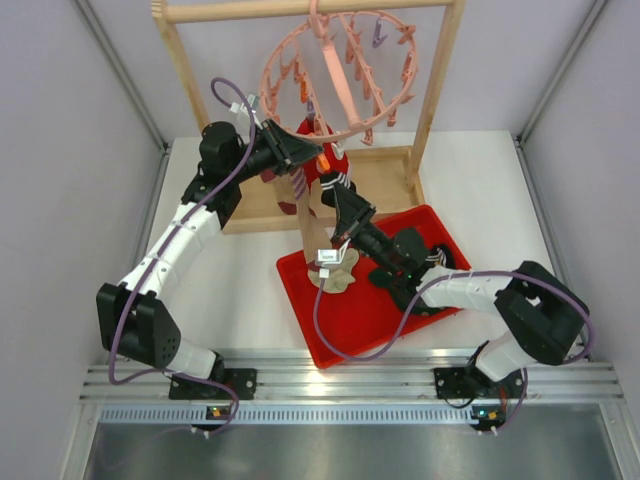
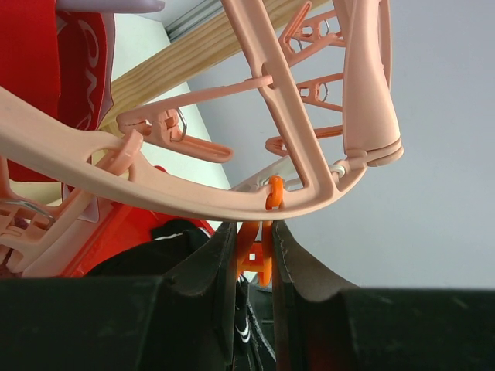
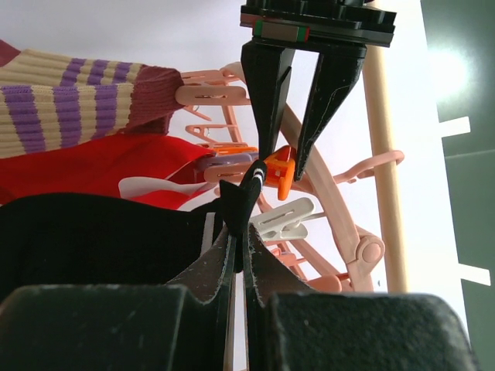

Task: Clip the socks to the hanger
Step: Clamp the sock onto the hanger.

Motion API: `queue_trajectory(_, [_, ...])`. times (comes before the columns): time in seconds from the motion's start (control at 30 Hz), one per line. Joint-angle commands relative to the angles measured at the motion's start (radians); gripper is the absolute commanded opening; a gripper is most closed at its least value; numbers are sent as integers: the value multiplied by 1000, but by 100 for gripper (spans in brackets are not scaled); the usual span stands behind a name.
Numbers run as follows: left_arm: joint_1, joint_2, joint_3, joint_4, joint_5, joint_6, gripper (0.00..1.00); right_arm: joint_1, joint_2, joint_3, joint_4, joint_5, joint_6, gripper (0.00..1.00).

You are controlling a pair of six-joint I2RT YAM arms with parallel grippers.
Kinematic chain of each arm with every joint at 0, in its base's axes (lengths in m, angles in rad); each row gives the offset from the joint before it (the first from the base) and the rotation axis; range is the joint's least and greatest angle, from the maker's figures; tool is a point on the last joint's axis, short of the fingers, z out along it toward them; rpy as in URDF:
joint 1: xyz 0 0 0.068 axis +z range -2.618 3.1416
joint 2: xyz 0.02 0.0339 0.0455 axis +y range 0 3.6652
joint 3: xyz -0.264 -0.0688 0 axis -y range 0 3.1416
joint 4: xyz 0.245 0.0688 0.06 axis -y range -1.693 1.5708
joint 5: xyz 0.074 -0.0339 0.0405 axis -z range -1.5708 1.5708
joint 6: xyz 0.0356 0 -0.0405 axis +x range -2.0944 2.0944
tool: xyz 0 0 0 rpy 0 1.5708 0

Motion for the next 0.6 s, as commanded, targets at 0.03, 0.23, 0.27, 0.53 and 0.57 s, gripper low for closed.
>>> queue_trajectory(0.03, [-2, 10, -28, -144, 66, 8, 0, -8, 7, 43, 53, 10, 3, 0])
queue_trajectory(0.23, [-4, 10, -26, -161, 55, 24, 0, -10, 4, 46, 61, 9, 7, 0])
queue_trajectory(0.27, [-4, 11, -26, -164, 55, 24, 0, -10, 1, 46, 62, 7, 7, 0])
queue_trajectory(0.53, [-5, 14, -23, -203, 44, 67, 0, -10, -10, 63, 45, 16, 17, 0])
queue_trajectory(0.57, [-5, 14, -22, -207, 41, 70, 0, -11, -11, 63, 45, 16, 17, 0])
